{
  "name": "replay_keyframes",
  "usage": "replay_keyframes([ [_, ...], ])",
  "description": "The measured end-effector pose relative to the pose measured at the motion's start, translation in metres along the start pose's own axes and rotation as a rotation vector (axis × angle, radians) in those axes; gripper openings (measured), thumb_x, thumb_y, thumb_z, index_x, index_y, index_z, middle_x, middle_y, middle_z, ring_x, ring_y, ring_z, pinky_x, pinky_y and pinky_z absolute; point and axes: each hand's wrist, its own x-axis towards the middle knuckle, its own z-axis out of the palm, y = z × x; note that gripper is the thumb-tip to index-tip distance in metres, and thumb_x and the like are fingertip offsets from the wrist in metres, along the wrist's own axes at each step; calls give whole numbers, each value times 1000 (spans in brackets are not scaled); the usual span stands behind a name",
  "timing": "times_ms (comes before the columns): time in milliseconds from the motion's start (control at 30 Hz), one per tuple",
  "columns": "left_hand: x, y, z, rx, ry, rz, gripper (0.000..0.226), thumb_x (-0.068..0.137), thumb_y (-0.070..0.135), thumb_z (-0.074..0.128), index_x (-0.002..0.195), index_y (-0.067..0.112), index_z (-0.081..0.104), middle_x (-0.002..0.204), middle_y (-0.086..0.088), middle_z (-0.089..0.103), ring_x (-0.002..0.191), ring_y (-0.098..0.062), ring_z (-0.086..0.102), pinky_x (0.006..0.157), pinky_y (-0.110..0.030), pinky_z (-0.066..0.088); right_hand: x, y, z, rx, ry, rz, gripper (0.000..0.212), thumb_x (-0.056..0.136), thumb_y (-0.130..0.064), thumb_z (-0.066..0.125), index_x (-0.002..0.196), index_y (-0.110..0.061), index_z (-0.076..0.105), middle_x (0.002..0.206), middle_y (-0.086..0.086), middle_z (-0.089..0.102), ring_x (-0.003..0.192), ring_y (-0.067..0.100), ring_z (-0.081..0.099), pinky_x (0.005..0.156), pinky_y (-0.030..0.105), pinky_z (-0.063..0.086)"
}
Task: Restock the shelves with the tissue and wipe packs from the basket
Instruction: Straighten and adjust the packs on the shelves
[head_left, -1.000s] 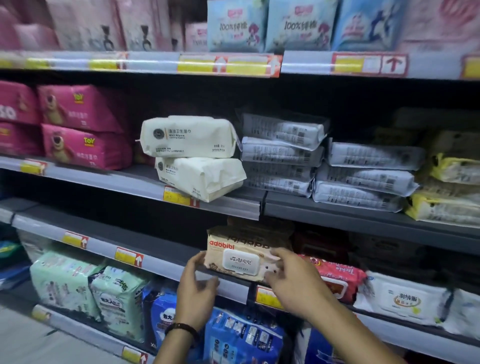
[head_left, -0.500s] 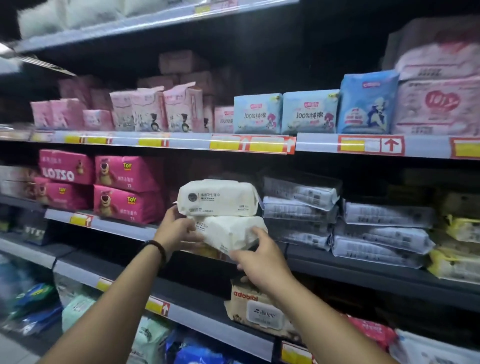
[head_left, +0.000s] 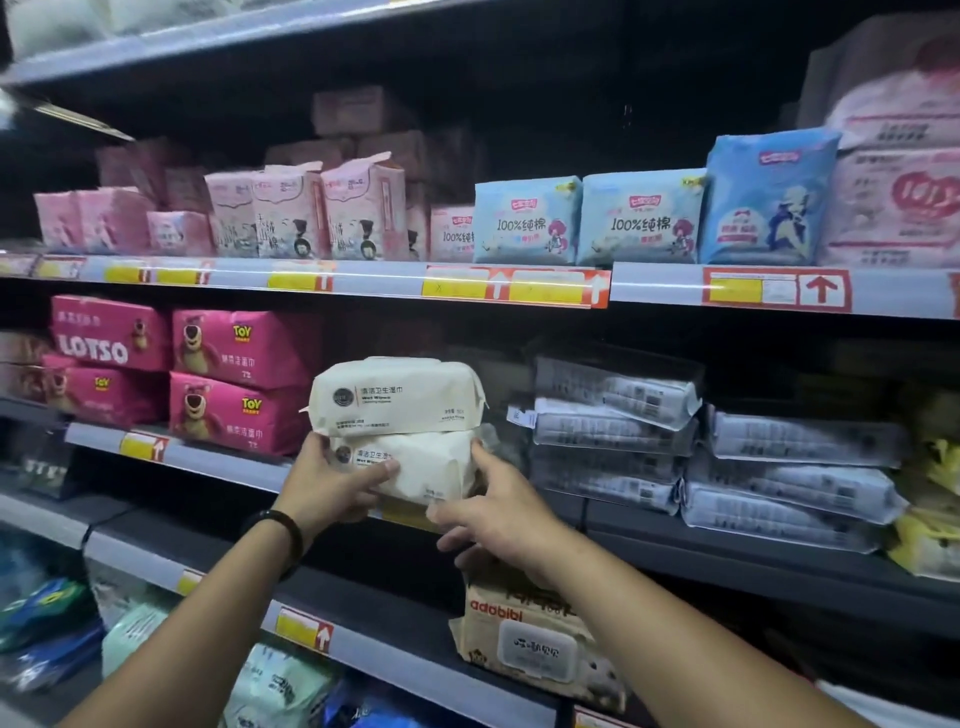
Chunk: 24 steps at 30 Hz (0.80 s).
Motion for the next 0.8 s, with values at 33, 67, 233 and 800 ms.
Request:
replay_keyframes([
  [33,2,-1,1,-15,-7,-3,61,77,20,92,122,19,51,108,-9,75,70,-28,77,58,-39,62,3,0,0,-1,8,-9,90,90,-14,79,161,-39,29,118,2,68,89,31,80,76,48,66],
  [67,4,-2,2,-27,-6,-6,61,77,20,92,122,20,50,109,-11,75,67,-30,76,59,-42,63,6,0,-1,0,13,-16,83,90,-14,78,157,-40,35,118,3,69,91,33,80,75,49,66],
  [233,11,-5,15,-8,44,34,59,76,19,93,119,23,52,105,-15,74,52,-23,66,55,-50,63,17,3,-5,18,1,3,57,91,-15,76,131,-40,44,115,4,69,95,33,79,75,48,67],
  [800,3,-4,43,83,-50,64,56,76,32,92,118,27,55,109,-3,72,56,-17,61,54,-43,63,-1,21,-23,152,-18,16,97,75,-26,83,158,-34,33,124,3,70,67,28,74,58,37,60],
])
